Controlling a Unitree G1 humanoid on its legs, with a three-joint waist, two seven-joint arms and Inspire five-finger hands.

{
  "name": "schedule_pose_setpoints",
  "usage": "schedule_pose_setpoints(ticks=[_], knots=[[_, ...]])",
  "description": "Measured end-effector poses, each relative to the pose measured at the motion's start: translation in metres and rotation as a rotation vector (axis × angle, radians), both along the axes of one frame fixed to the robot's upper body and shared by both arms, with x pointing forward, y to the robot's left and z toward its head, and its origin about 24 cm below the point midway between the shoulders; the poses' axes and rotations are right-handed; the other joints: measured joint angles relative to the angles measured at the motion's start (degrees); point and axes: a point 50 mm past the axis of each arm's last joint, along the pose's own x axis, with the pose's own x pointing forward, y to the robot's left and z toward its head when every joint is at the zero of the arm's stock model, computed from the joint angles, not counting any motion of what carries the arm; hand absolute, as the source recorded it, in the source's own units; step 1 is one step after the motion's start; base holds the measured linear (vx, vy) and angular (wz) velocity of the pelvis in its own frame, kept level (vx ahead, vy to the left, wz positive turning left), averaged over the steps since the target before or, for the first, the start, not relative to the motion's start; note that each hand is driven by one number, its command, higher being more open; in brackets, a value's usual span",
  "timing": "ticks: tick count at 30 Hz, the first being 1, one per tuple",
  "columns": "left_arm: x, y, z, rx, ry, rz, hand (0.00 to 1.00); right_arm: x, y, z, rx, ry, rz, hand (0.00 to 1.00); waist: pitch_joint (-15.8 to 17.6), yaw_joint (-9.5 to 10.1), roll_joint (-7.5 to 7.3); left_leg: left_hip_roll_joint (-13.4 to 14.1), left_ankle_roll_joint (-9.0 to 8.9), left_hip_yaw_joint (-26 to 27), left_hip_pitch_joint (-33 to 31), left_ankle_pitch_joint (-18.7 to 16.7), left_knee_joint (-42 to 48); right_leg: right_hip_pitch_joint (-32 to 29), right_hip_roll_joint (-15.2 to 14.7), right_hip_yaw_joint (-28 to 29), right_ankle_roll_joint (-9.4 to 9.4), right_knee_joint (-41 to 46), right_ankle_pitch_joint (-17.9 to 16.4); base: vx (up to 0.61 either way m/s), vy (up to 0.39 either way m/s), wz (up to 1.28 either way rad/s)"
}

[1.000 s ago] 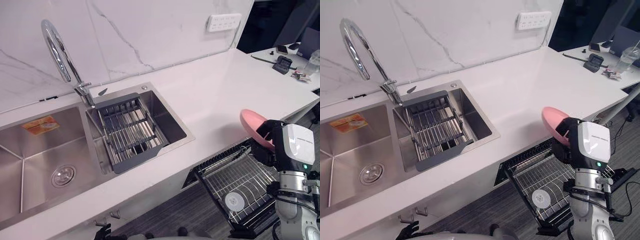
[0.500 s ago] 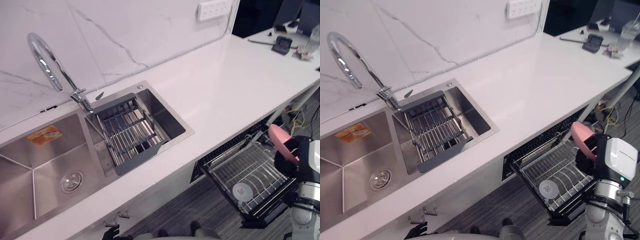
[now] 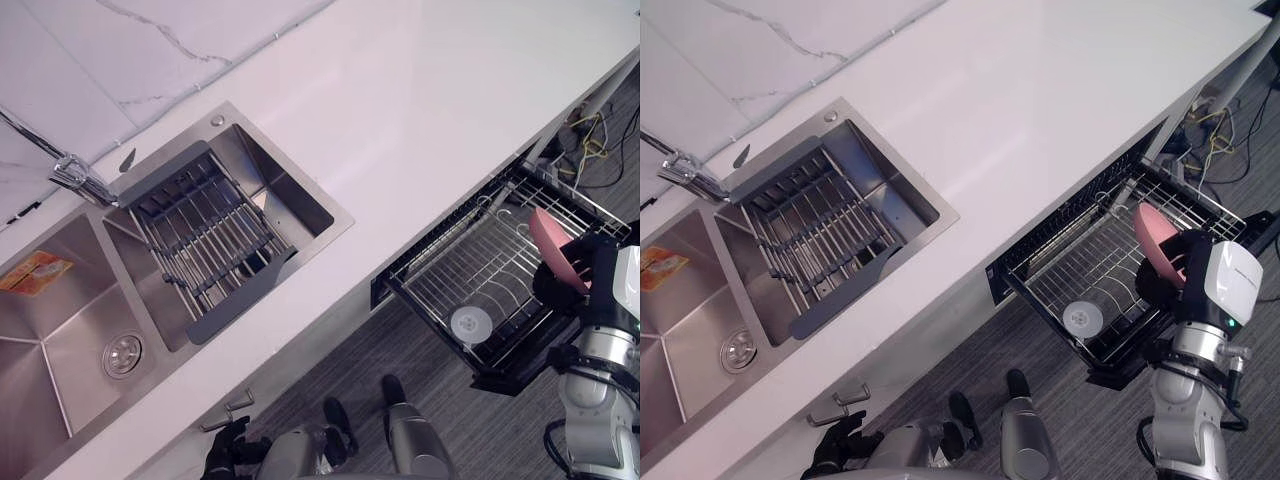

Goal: Walk over to the sink, pick up the cup, carry it to the dishwasher, place the cup inside the dishwasher, then close the dishwasher door

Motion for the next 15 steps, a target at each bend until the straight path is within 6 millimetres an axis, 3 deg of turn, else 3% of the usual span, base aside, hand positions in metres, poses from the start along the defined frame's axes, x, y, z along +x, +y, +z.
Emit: schedule_pose_setpoints(ticks=[10, 15], knots=[[0.020, 0.000, 0.007, 0.002, -0.075, -0.020, 0.90, 0.042, 0.007, 0.000, 0.039, 0.018, 0.072, 0.30, 4.16, 0.62, 0.29, -0.73, 0.15, -0.41, -0.09, 1.35, -1.89, -0.55, -0.48, -0.44, 0.09, -0.10, 0.23, 0.01, -0.002, 0.03], [0.035, 0.000, 0.012, 0.004, -0.117, -0.030, 0.90, 0.053, 0.001, -0.014, 0.106, 0.084, 0.055, 0.30, 5.63, 1.71, 0.25, -1.03, 0.13, -1.64, -0.35, 2.34, -2.87, -0.64, -0.90, -1.77, 0.05, -0.11, 0.40, 0.01, -0.014, 0.13]])
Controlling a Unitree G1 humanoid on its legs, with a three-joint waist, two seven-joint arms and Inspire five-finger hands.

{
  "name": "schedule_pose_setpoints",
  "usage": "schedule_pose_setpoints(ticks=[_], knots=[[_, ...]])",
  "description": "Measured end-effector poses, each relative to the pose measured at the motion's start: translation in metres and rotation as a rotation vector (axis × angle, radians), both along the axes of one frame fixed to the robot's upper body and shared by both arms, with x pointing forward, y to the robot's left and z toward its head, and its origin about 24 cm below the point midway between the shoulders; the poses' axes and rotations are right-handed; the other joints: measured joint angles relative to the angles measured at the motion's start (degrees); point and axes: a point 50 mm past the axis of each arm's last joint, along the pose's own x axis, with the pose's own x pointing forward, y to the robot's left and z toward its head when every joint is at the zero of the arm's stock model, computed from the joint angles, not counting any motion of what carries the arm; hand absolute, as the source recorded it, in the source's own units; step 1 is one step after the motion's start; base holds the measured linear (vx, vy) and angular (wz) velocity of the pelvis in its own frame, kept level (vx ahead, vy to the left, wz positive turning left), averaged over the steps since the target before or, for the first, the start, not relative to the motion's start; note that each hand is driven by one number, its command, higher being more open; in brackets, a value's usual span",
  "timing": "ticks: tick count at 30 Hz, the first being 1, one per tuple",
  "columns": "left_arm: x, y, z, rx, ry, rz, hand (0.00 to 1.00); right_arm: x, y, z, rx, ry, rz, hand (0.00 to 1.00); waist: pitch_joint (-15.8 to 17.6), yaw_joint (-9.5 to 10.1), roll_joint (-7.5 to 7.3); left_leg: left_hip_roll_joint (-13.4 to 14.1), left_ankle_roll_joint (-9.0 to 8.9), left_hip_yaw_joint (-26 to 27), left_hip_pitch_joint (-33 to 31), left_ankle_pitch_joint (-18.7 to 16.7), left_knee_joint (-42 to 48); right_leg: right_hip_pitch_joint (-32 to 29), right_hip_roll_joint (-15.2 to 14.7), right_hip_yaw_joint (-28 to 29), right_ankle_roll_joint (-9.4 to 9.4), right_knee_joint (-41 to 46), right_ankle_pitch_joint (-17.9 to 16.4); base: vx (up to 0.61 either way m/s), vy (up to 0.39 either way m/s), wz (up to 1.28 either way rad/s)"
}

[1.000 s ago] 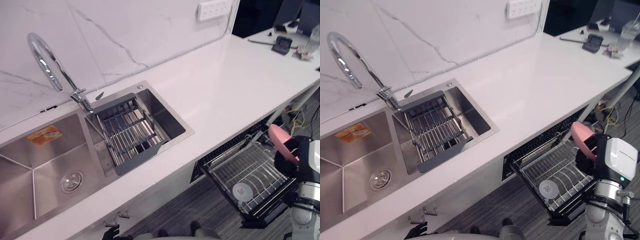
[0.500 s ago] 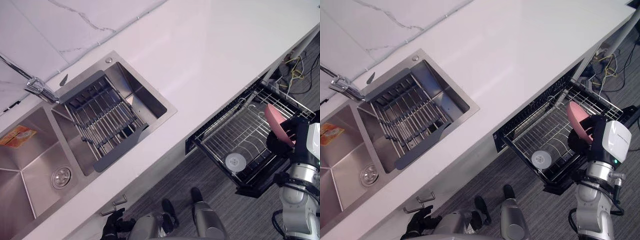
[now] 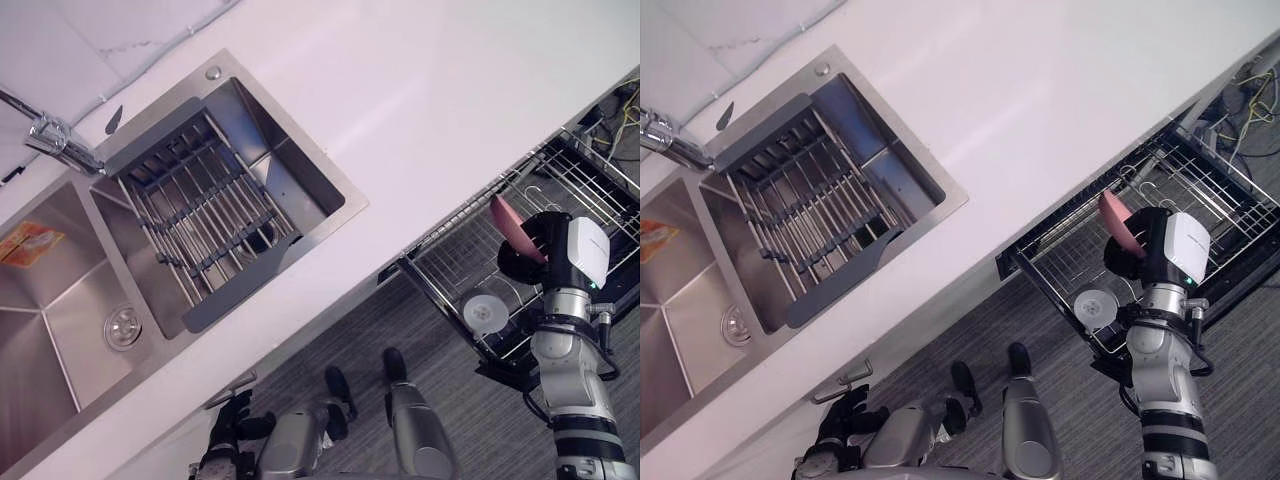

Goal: Walk over to the sink, pick up the cup, carry it to the dishwasher, place the cup inside the dishwasher, then close the dishwasher door

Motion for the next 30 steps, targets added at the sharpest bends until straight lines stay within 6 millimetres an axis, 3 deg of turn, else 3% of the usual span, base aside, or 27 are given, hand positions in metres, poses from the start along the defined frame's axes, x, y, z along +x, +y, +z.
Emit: schedule_pose_setpoints(ticks=[6, 7, 15, 18, 24, 30], knots=[[0.013, 0.000, 0.005, 0.000, -0.037, -0.001, 0.90, 0.006, -0.007, -0.011, 0.069, 0.051, -0.040, 0.30, 1.57, 0.42, -0.06, -0.39, 0.08, -1.49, -0.45, 0.89, -0.57, -0.21, -0.60, -1.46, -0.01, 0.19, -0.01, 0.00, -0.016, 0.14], [0.015, 0.000, 0.005, 0.000, -0.039, -0.003, 0.90, 0.007, -0.008, -0.013, 0.077, 0.060, -0.051, 0.90, 1.80, 0.43, -0.14, -0.45, 0.11, -1.49, -0.45, 0.91, -0.56, -0.23, -0.67, -1.47, -0.01, 0.29, -0.02, 0.00, 0.000, 0.00], [0.021, 0.001, 0.008, 0.005, -0.057, -0.007, 0.90, 0.001, -0.017, -0.016, 0.154, 0.041, -0.121, 0.90, 2.53, 0.85, -0.77, -0.55, 0.08, -2.12, -0.60, 1.02, -0.55, -0.38, -0.93, -2.26, -0.27, 0.99, -0.47, 0.01, -0.005, 0.04], [0.022, 0.001, 0.008, 0.006, -0.059, -0.007, 0.90, -0.002, -0.015, -0.009, 0.158, -0.002, -0.126, 0.90, 2.56, 0.87, -0.81, -0.55, 0.07, -2.42, -0.69, 1.04, -0.57, -0.38, -1.00, -2.65, -0.37, 1.06, -0.66, 0.03, -0.013, 0.07], [0.028, 0.003, 0.010, 0.010, -0.063, -0.010, 0.90, -0.032, -0.007, 0.019, 0.230, -0.257, -0.162, 0.90, 2.95, 1.10, -1.43, -0.51, -0.01, -3.21, -0.68, 0.98, -0.42, -0.15, -1.15, -3.52, -0.44, 1.47, -1.17, 0.03, -0.011, 0.07], [0.032, 0.007, 0.012, 0.019, -0.073, 0.000, 0.90, -0.064, -0.004, 0.011, 0.307, -0.319, -0.215, 0.90, 3.57, 0.95, -2.75, -0.32, -0.10, -4.11, -0.06, 0.63, 0.32, 1.43, -1.24, -4.46, -0.54, 1.06, -1.44, 0.00, -0.004, 0.08]])
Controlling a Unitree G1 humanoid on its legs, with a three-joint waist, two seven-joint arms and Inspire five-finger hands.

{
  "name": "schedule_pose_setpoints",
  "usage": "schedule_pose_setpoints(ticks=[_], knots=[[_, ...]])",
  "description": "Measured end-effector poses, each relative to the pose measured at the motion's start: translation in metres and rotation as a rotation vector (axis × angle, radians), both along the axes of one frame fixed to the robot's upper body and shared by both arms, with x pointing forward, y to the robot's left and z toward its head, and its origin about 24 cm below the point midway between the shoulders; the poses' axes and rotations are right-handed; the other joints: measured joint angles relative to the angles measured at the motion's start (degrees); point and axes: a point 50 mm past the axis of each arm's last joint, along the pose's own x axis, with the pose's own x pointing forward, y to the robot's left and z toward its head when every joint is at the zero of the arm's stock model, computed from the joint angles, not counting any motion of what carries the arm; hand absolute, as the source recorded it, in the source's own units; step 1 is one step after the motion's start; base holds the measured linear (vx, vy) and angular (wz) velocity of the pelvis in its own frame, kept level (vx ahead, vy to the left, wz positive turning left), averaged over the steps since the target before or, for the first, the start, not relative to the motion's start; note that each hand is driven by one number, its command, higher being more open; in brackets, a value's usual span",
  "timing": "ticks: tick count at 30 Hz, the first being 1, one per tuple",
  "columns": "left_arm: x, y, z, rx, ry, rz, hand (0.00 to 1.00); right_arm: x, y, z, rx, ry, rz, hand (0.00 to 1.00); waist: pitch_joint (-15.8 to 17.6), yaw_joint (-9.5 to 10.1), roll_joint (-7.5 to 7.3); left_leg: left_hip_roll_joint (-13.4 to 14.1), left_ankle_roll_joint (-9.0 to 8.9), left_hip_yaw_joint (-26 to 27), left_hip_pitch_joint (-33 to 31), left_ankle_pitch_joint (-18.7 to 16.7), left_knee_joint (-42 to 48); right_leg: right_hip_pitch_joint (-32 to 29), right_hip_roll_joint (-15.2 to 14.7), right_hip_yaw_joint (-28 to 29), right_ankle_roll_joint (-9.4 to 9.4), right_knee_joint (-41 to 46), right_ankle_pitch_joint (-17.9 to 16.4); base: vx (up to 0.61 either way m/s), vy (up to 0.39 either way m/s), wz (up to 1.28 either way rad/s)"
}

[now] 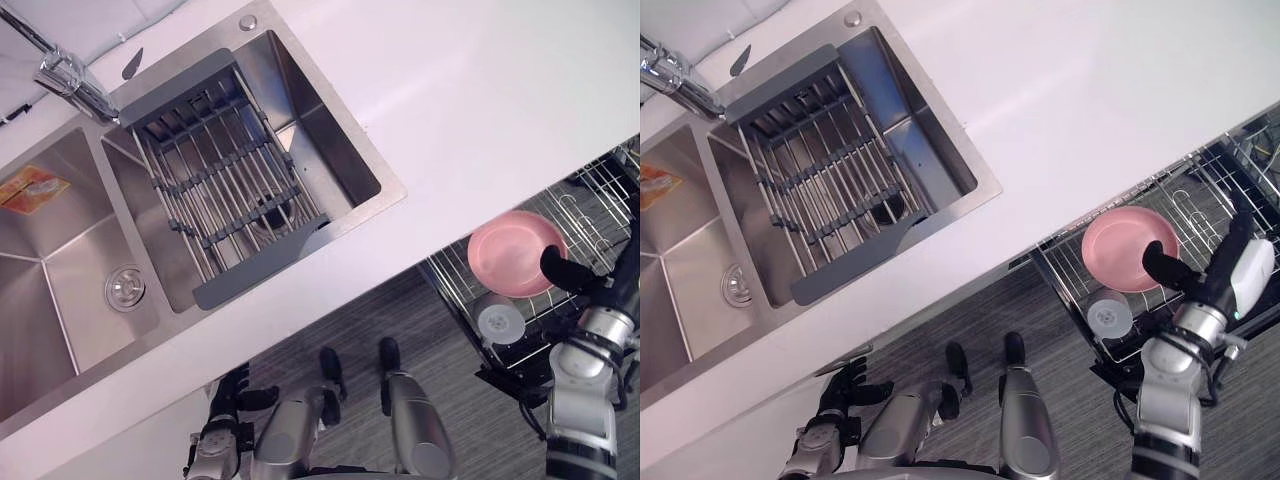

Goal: Walk over to the sink, pick up the cup, carry it to the dishwasher, place the cup inside the dishwasher, then close the dishwasher door

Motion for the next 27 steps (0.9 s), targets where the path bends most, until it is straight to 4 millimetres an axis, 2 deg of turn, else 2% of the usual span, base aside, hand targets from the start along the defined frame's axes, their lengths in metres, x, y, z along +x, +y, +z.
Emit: schedule_pose_setpoints(ticks=[3, 10, 15, 20, 24, 27], knots=[[-0.002, 0.002, -0.001, -0.006, 0.021, 0.010, 0.90, -0.017, 0.003, -0.016, 0.062, 0.025, -0.002, 0.90, -0.25, -0.08, -0.47, 0.45, -0.13, -0.15, 0.55, -1.05, 1.38, 1.39, 0.15, -0.29, -0.09, -0.29, -0.24, 0.00, 0.001, 0.01], [-0.008, 0.006, -0.005, -0.013, 0.058, 0.029, 0.90, -0.042, -0.003, -0.035, 0.177, 0.049, -0.036, 0.90, -1.34, -0.23, -1.28, 1.29, -0.32, -0.15, 1.18, -2.44, 3.21, 3.07, 0.59, -0.50, -0.14, -0.75, -0.48, 0.00, 0.000, 0.00], [-0.025, 0.013, -0.011, -0.018, 0.127, 0.068, 0.90, -0.077, -0.009, -0.055, 0.343, 0.011, -0.120, 0.90, -4.61, -0.74, -2.89, 1.64, -0.73, -0.58, 3.29, -2.98, 3.05, 5.85, 0.80, -1.39, -0.36, -1.70, -1.06, 0.04, -0.011, 0.06], [-0.042, 0.014, -0.017, -0.002, 0.177, 0.053, 0.90, -0.099, -0.014, -0.081, 0.492, 0.022, -0.184, 0.90, -8.14, -0.87, -3.44, 1.81, -0.89, -0.45, 4.39, -3.49, 3.01, 7.19, 0.98, -1.54, -0.37, -2.80, -1.10, 0.00, 0.000, -0.01], [-0.048, 0.013, -0.019, 0.001, 0.194, 0.050, 0.90, -0.108, -0.010, -0.105, 0.655, 0.006, -0.211, 0.90, -10.33, -0.94, -3.42, 1.85, -0.90, -0.45, 4.55, -3.50, 2.96, 7.36, 0.96, -1.70, -0.39, -2.98, -1.10, 0.00, 0.000, 0.00], [-0.047, 0.013, -0.018, 0.005, 0.190, 0.042, 0.90, -0.113, -0.008, -0.119, 0.761, -0.024, -0.224, 0.90, -10.53, -0.92, -3.34, 1.92, -0.93, -0.50, 5.15, -3.50, 2.79, 8.05, 0.95, -1.90, -0.44, -2.95, -1.14, 0.00, 0.000, 0.00]])
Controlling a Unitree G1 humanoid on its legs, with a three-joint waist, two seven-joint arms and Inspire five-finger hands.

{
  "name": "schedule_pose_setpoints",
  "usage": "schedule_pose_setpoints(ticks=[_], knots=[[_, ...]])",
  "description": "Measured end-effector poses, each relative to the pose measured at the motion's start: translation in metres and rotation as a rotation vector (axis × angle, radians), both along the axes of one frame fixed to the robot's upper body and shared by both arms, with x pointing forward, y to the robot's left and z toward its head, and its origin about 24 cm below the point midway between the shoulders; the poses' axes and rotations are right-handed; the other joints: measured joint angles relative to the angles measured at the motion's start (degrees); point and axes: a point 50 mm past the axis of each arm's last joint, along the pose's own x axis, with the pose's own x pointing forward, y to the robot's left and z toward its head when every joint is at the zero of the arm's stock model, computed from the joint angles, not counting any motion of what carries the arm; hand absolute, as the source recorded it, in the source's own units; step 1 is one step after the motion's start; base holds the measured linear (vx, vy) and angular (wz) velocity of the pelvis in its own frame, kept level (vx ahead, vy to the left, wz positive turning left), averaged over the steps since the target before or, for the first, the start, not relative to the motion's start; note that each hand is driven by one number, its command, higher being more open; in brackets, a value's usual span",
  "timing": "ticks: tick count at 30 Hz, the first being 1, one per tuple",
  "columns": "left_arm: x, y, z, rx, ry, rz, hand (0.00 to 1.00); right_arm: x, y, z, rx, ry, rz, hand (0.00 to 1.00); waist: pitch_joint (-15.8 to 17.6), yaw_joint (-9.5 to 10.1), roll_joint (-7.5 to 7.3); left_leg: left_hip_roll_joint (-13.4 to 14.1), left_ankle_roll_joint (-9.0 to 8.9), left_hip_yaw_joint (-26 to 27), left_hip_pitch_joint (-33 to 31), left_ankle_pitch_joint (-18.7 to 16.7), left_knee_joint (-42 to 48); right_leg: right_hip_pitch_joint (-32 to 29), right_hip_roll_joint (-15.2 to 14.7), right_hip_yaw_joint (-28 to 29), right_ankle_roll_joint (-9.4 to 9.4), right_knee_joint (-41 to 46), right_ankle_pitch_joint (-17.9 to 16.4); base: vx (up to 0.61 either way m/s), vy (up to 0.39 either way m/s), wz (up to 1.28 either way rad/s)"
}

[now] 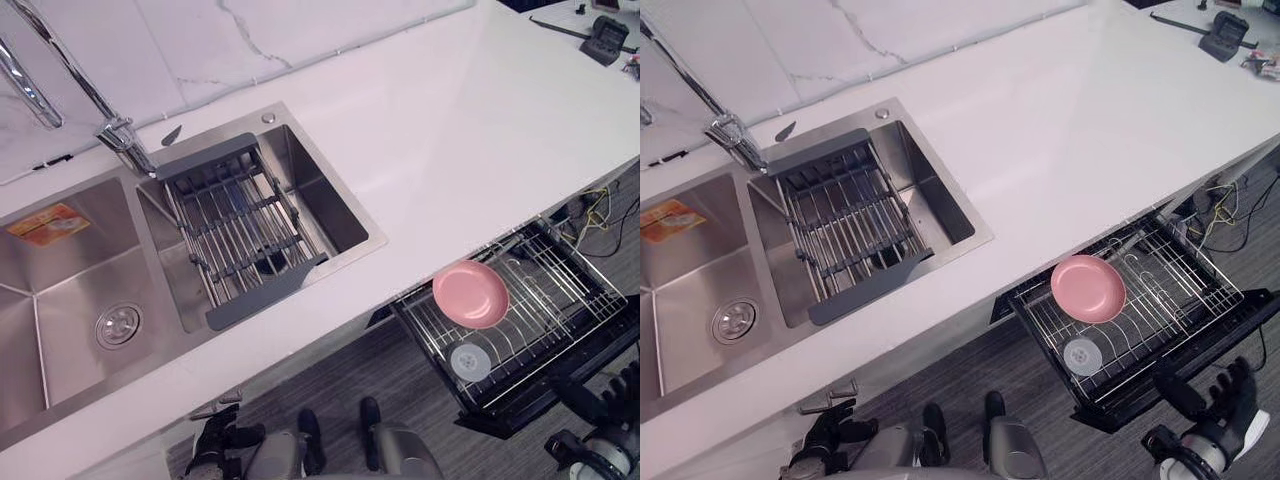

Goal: Walk over to the sink, pick up the cup, carry it to the dishwasher, place the cup inside the dishwasher, then close the dishwasher door

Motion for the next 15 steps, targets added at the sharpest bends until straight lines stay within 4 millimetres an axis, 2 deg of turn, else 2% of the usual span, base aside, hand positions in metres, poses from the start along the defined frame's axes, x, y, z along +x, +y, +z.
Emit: schedule_pose_setpoints(ticks=[6, 13, 15], knots=[[-0.006, -0.002, -0.002, -0.009, 0.010, 0.000, 0.90, -0.001, -0.007, -0.025, 0.228, -0.160, -0.153, 0.90, -1.95, 0.02, 0.42, 0.04, -0.06, 0.26, 0.01, -0.01, -0.04, -0.19, -0.34, -0.23, 0.13, 0.71, -0.52, -0.01, 0.000, 0.02], [-0.001, -0.004, -0.001, -0.025, -0.010, -0.021, 0.90, 0.011, -0.016, -0.033, 0.348, -0.296, -0.225, 0.90, -2.13, 0.26, 0.73, 0.29, -0.35, 2.14, -0.36, 0.16, 0.02, -1.31, -1.26, -1.27, 0.11, 2.74, -1.52, 0.00, -0.010, 0.11], [-0.001, -0.004, -0.001, -0.030, -0.013, -0.022, 0.90, 0.020, -0.015, -0.033, 0.379, -0.345, -0.225, 0.90, -2.15, 0.43, 0.80, 0.21, -0.46, 2.09, -0.55, 0.23, -0.03, -1.55, -1.36, -1.37, 0.17, 2.91, -1.55, 0.01, 0.000, 0.02]])
